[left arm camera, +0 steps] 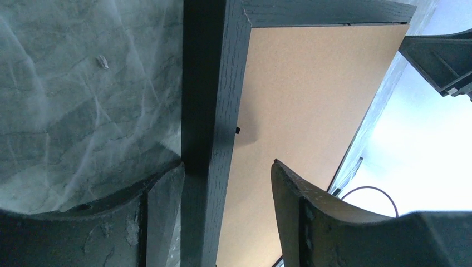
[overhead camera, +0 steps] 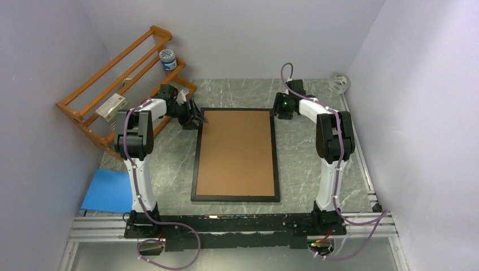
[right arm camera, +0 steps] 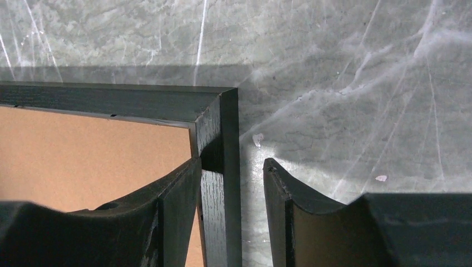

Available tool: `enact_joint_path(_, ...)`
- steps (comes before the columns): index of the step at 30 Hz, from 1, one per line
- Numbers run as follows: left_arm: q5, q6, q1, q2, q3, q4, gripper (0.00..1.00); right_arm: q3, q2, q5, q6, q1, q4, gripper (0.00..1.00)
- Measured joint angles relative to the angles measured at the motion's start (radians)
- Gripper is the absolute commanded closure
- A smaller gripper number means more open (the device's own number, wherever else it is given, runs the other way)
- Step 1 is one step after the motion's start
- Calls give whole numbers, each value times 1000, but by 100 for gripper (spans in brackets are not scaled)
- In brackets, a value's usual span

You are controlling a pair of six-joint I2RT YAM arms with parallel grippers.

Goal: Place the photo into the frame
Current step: Adjust the photo frame item on the photo frame.

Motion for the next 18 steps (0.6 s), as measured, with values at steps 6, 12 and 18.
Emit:
enact_joint_path(6,5,0,0,3,2,-1,37,-50,-9,-77,-25,-19,81,54)
enact_joint_path(12,14,-1,3,5,2,1,37,-144,-43,-155,-57,-31,198,52)
enact_joint_path(18,10,0,3,5,2,1,36,-261,-99,-225,-44,-39,256,45)
